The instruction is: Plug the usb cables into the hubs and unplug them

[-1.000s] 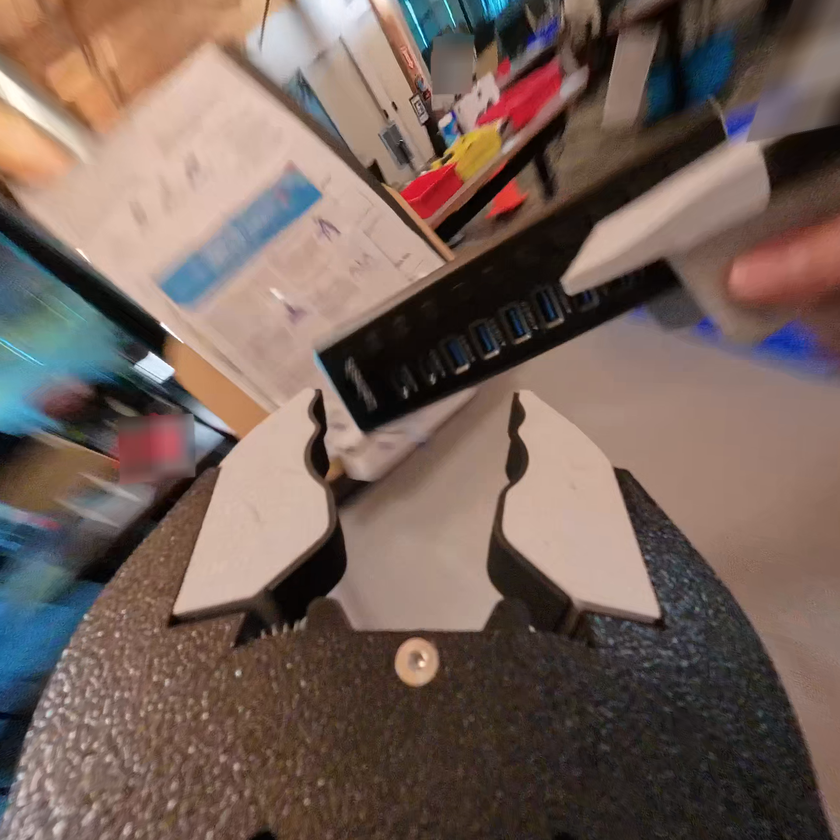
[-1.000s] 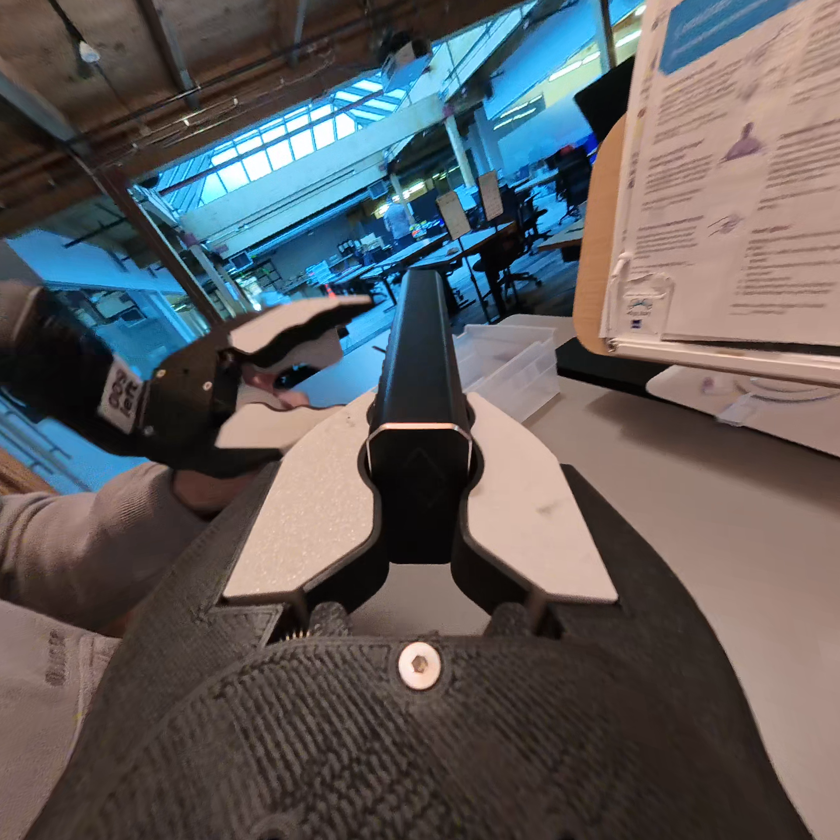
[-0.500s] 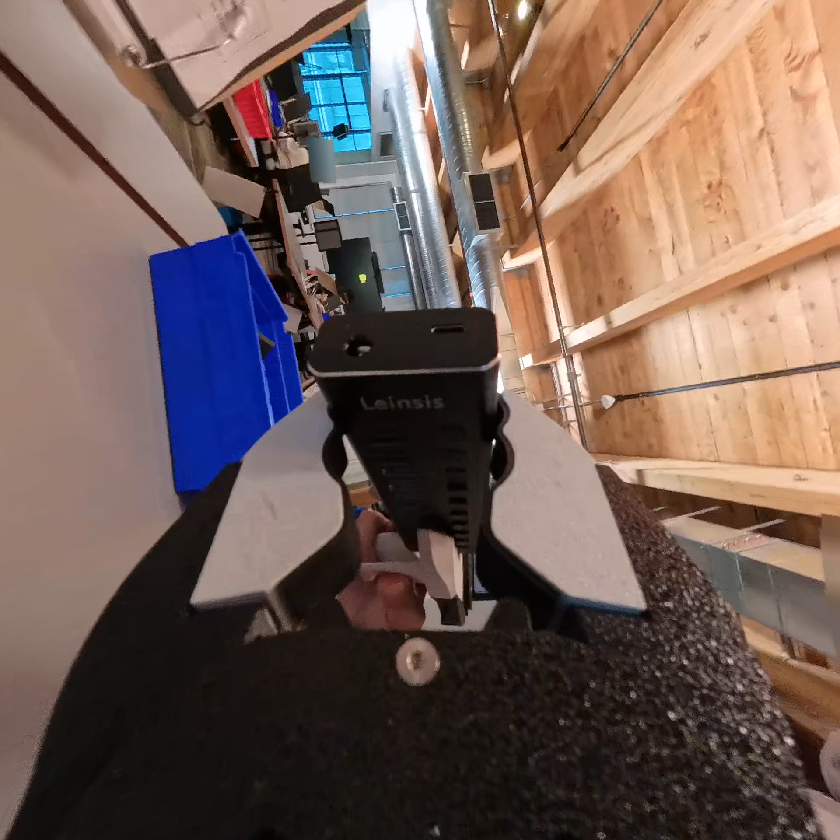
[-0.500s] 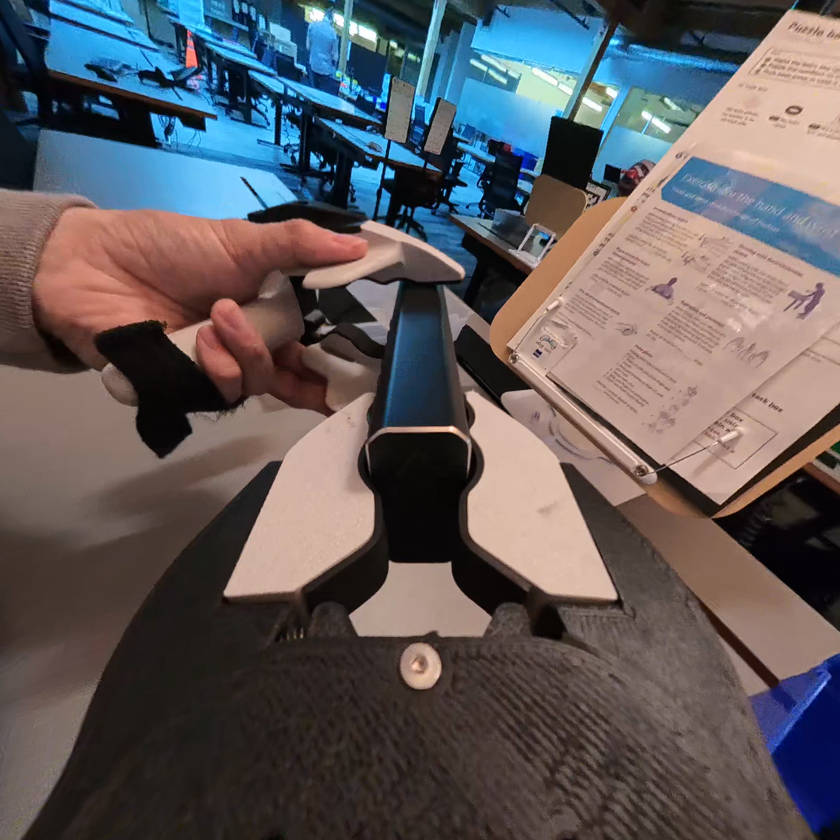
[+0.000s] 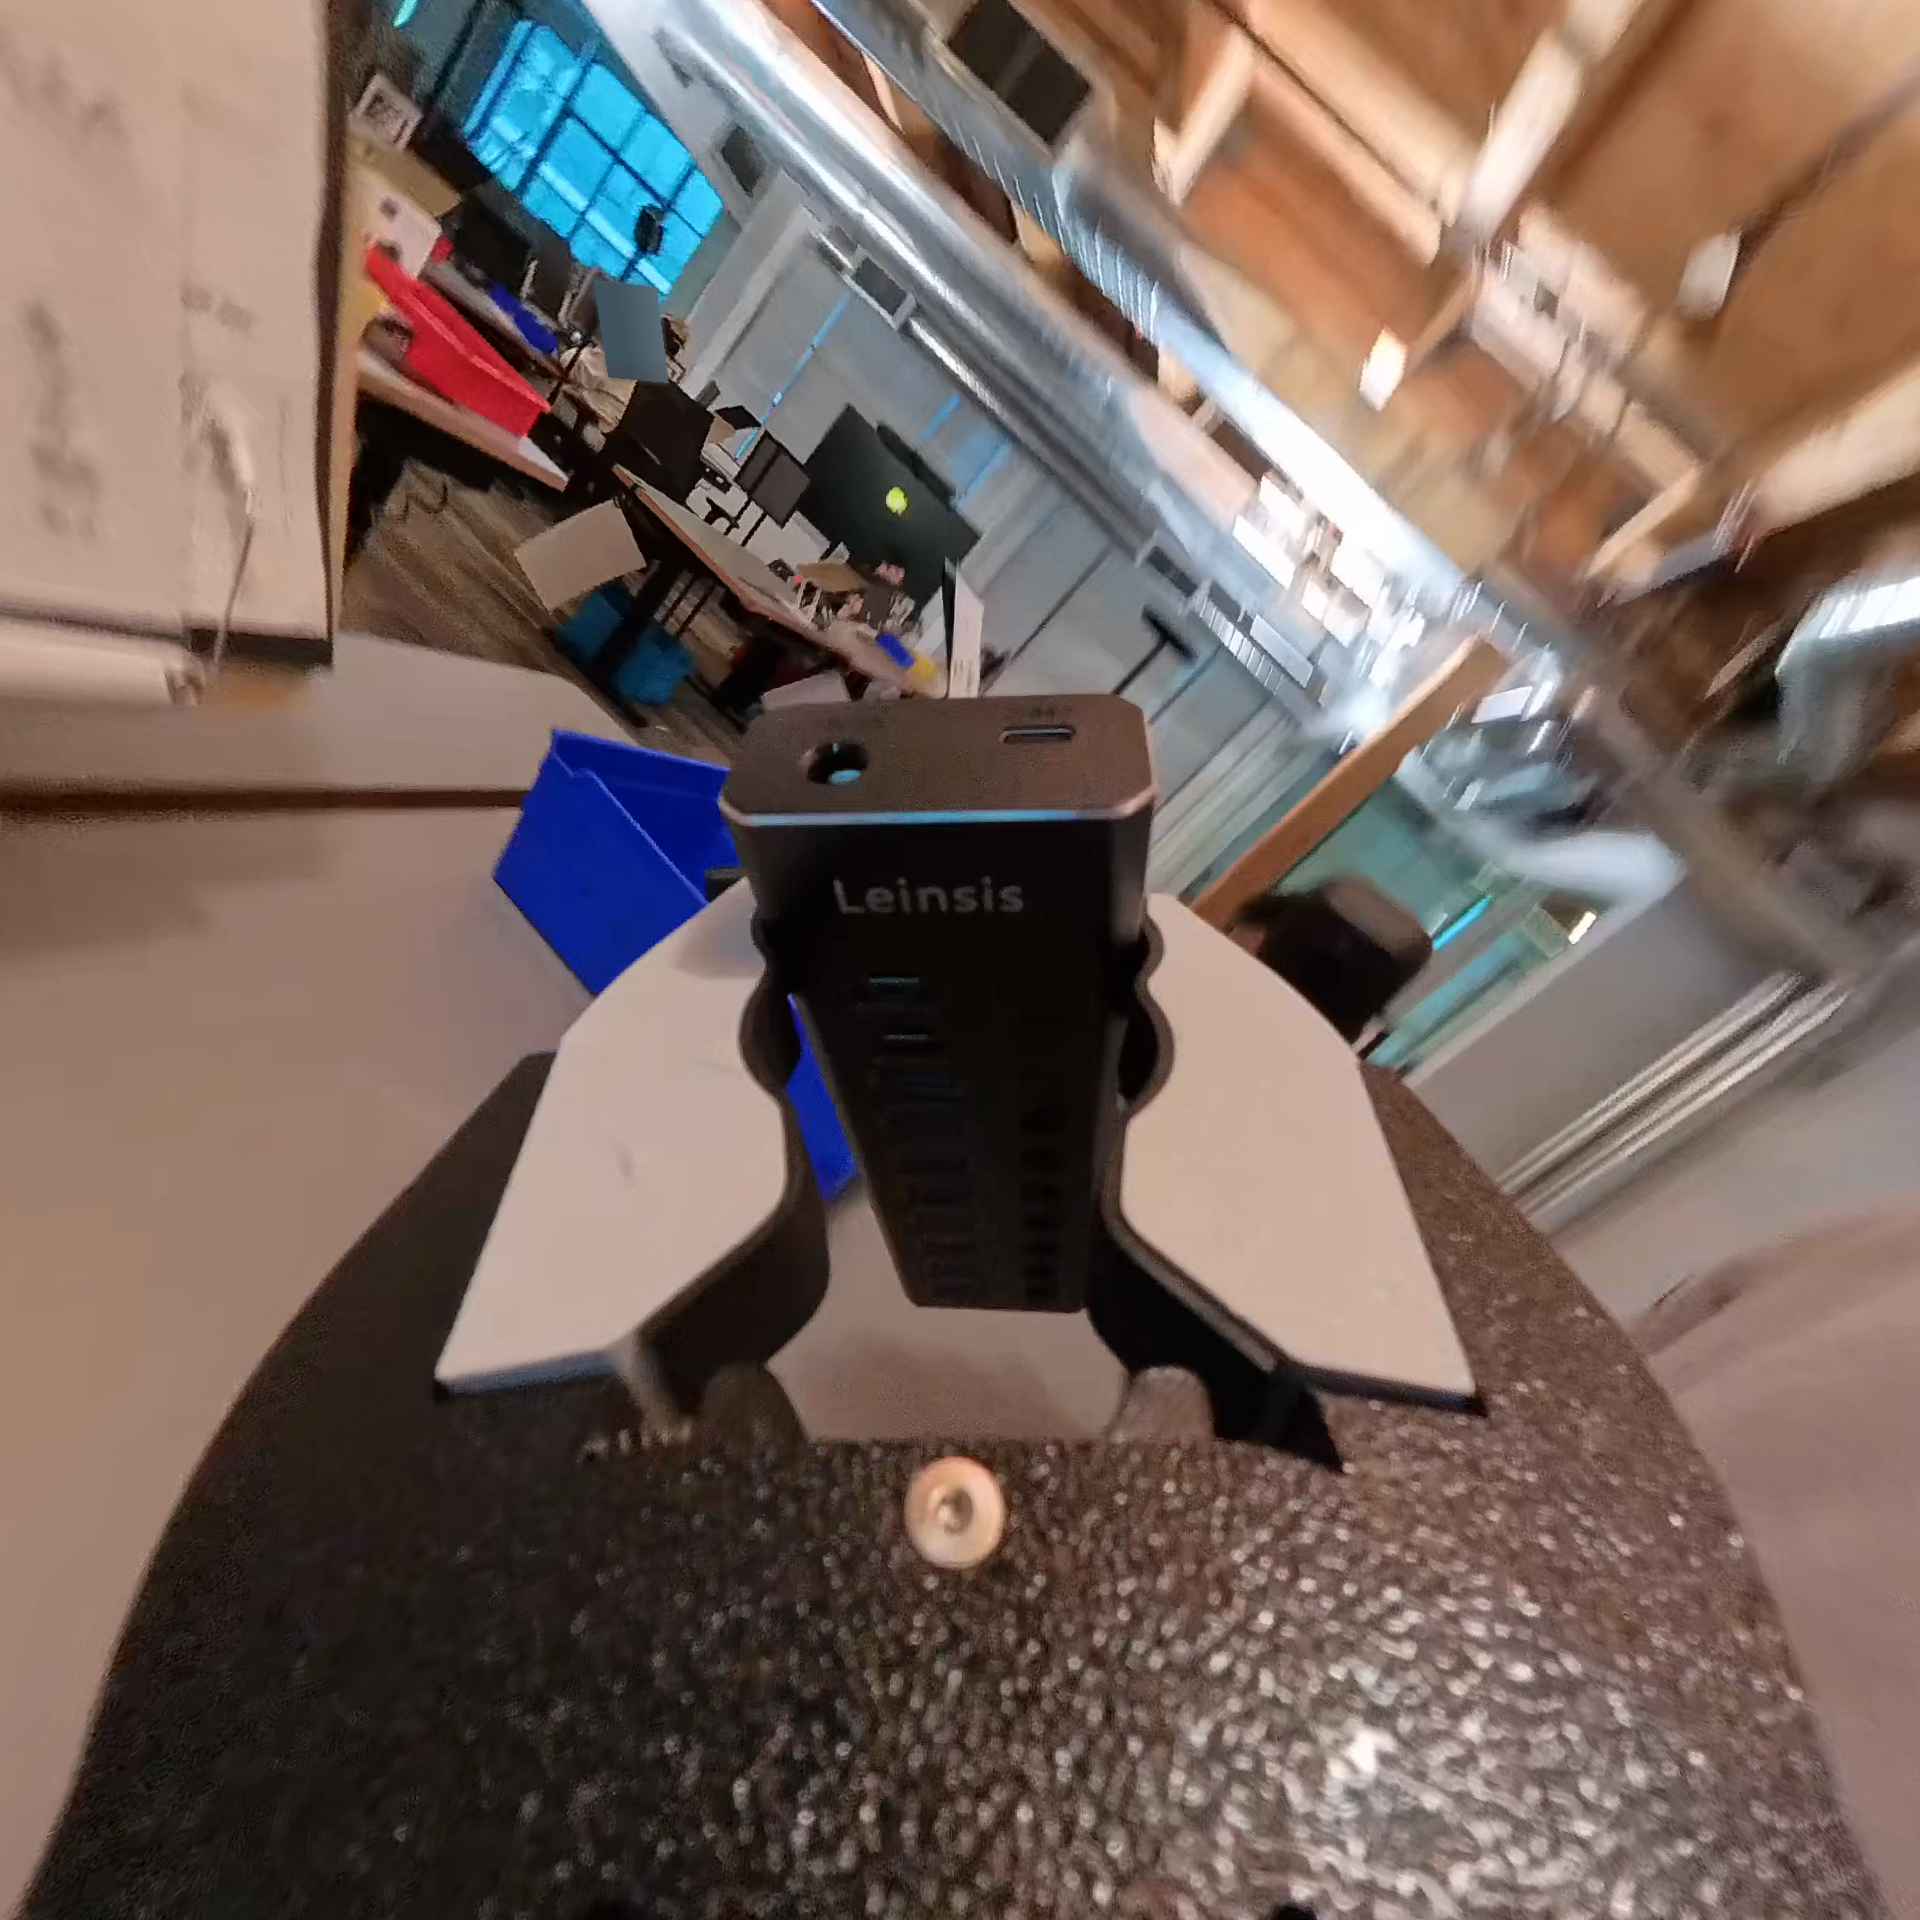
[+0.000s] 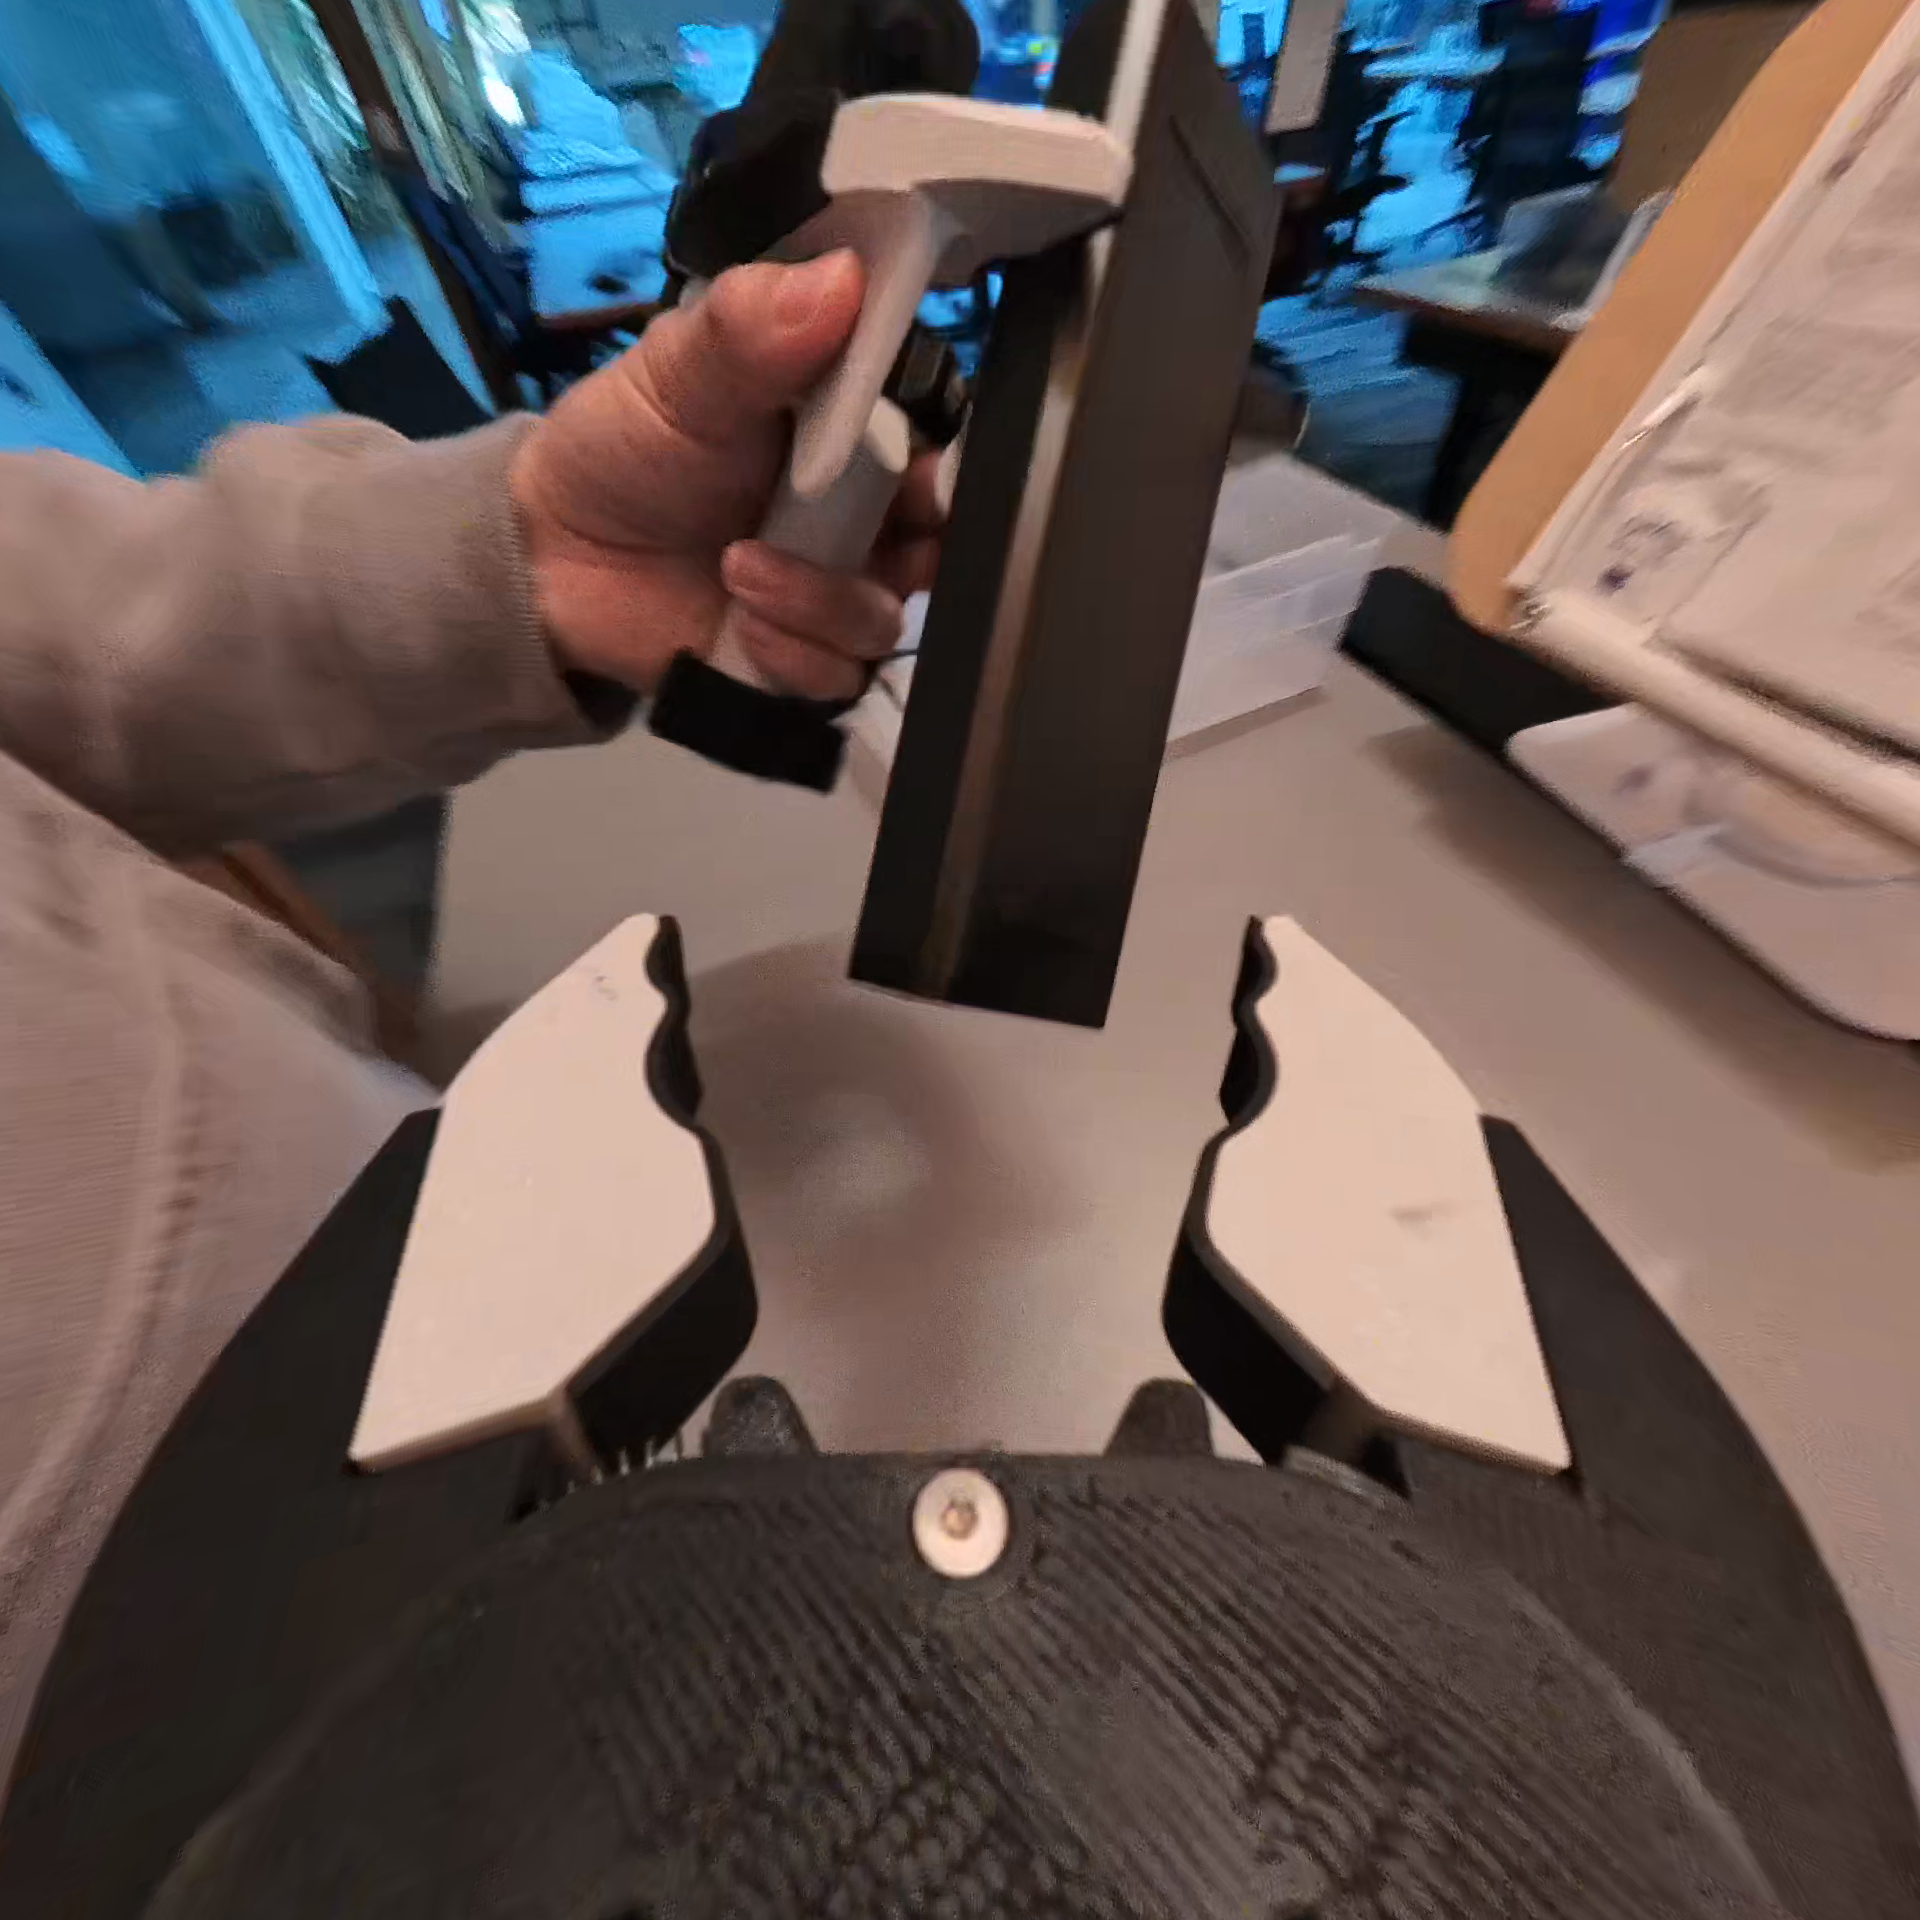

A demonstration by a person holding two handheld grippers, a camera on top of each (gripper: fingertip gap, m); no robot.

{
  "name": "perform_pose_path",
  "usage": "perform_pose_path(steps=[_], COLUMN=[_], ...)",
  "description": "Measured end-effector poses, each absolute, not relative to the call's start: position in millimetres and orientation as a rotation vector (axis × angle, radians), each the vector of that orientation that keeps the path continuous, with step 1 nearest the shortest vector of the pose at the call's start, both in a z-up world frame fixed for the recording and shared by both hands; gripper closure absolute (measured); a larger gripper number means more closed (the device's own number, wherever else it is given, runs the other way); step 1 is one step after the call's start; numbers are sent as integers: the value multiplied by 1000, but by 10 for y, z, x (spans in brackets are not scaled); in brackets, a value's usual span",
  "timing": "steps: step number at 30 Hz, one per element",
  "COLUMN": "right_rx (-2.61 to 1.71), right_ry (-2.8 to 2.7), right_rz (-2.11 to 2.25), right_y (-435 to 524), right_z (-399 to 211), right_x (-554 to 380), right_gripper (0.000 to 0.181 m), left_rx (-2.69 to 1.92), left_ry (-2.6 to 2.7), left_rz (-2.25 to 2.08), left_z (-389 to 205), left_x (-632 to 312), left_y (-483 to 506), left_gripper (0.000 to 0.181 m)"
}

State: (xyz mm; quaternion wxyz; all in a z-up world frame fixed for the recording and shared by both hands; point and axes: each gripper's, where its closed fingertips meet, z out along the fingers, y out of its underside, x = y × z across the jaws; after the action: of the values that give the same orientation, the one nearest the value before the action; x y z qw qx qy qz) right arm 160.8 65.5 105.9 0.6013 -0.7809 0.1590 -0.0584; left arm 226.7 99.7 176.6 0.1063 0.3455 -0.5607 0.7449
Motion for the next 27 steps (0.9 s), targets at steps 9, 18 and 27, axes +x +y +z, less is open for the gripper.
perform_pose_path(steps=[9,18,27], right_rx=[-1663,-1821,-1855], right_ry=[392,264,323], right_rz=[240,105,-124], right_y=[939,999,765], right_z=[1168,953,906], right_x=[1499,1460,1614], right_gripper=[78,110,110], left_rx=[356,44,73], left_ry=[-2284,-2338,-2561], left_rz=[2105,2006,1901], left_z=[1710,1594,1812], left_x=[1846,1509,1568], left_y=[592,373,423], left_gripper=[121,121,112])
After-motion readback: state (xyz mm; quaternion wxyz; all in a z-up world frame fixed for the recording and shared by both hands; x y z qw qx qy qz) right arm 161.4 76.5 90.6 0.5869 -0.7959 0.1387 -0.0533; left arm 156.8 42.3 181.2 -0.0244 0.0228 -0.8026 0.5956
